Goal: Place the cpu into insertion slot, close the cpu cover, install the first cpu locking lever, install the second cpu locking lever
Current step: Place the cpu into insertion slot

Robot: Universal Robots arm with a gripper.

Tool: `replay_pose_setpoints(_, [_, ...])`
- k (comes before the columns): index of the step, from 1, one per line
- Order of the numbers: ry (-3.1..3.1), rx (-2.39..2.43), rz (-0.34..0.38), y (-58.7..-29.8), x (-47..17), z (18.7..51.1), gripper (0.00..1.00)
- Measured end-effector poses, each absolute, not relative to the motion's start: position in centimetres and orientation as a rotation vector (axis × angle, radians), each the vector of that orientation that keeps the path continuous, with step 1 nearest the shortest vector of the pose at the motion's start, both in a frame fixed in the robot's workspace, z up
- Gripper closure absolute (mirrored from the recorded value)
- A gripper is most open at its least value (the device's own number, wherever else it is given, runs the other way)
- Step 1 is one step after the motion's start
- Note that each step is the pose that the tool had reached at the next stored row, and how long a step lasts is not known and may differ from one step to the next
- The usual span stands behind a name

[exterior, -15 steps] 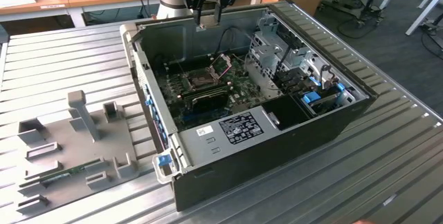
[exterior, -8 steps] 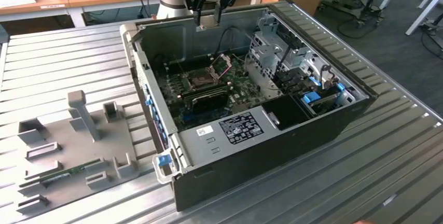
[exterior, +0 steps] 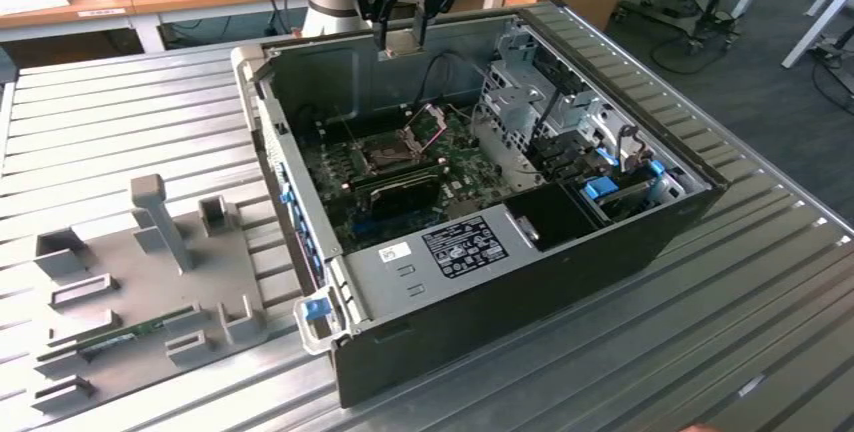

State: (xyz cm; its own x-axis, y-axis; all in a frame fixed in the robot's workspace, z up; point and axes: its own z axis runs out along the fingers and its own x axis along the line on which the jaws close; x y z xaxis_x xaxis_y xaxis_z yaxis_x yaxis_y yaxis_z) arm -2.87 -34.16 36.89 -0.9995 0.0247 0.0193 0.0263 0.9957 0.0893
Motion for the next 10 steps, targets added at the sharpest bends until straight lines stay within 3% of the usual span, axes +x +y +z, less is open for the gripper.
replay_pose_setpoints(10, [-3.120, -0.040, -0.140, -34.16, -2.88, 36.53, 0.46])
